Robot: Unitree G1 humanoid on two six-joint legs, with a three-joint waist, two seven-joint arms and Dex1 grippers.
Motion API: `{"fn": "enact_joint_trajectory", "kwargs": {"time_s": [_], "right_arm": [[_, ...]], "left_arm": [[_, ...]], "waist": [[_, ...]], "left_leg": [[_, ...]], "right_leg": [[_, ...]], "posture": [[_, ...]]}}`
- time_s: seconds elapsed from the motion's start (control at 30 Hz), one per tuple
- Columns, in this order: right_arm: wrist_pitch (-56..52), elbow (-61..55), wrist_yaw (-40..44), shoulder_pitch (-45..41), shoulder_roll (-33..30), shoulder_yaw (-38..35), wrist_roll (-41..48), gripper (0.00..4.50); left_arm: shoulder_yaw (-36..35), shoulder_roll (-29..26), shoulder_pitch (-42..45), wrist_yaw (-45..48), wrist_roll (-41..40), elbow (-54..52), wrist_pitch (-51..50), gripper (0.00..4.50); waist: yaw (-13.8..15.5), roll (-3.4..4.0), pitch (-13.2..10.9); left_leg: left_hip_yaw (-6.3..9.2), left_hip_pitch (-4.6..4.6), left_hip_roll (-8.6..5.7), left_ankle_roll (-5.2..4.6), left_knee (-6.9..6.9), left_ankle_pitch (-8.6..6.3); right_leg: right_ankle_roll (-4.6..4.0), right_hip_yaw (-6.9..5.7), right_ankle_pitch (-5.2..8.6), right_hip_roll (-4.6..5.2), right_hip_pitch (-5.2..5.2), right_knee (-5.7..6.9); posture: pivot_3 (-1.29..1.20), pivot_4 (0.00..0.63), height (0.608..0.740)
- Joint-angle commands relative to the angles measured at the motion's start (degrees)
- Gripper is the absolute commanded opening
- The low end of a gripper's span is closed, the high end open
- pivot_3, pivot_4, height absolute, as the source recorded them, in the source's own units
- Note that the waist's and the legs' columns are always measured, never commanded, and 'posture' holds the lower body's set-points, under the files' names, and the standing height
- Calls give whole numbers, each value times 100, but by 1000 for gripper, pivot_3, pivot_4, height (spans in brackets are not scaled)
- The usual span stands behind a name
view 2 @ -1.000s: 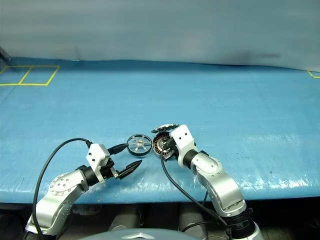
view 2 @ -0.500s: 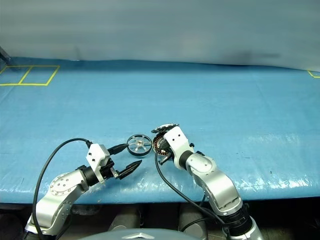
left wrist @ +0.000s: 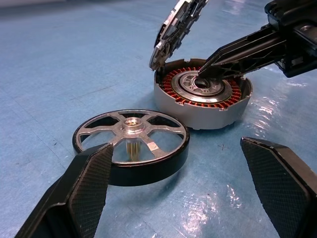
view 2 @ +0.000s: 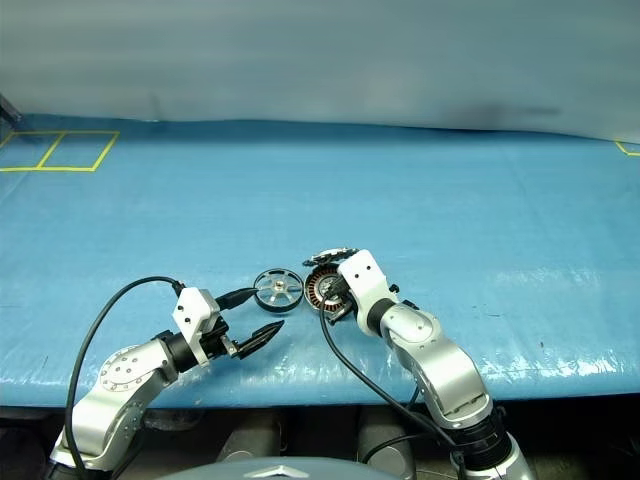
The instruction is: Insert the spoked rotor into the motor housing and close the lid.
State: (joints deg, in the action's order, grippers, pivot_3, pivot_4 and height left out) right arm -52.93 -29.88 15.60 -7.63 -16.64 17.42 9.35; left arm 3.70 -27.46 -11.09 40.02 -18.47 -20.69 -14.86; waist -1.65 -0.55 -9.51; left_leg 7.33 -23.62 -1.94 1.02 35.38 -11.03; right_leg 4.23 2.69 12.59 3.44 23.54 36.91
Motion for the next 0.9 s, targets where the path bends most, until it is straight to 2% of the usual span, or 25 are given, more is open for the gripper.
{"fn": "enact_joint_trajectory", "kwargs": {"time_s": [0.03, 0.9], "right_arm": [[52, -203, -14, -18, 49, -22, -2, 6], [-25, 74, -21, -236, 174, 23, -106, 6]], "left_arm": [[-6, -27, 12, -8, -24, -239, -19, 4500], [-2, -4, 48, -42, -10, -251, -49, 4500]], "waist": [[-1, 0, 0], [-8, 0, 0]], "left_leg": [[0, 0, 0, 0, 0, 0], [0, 0, 0, 0, -1, 0]], "right_leg": [[0, 0, 0, 0, 0, 0], [0, 0, 0, 0, 1, 0]], "posture": [[0, 150, 740], [0, 150, 740]]}}
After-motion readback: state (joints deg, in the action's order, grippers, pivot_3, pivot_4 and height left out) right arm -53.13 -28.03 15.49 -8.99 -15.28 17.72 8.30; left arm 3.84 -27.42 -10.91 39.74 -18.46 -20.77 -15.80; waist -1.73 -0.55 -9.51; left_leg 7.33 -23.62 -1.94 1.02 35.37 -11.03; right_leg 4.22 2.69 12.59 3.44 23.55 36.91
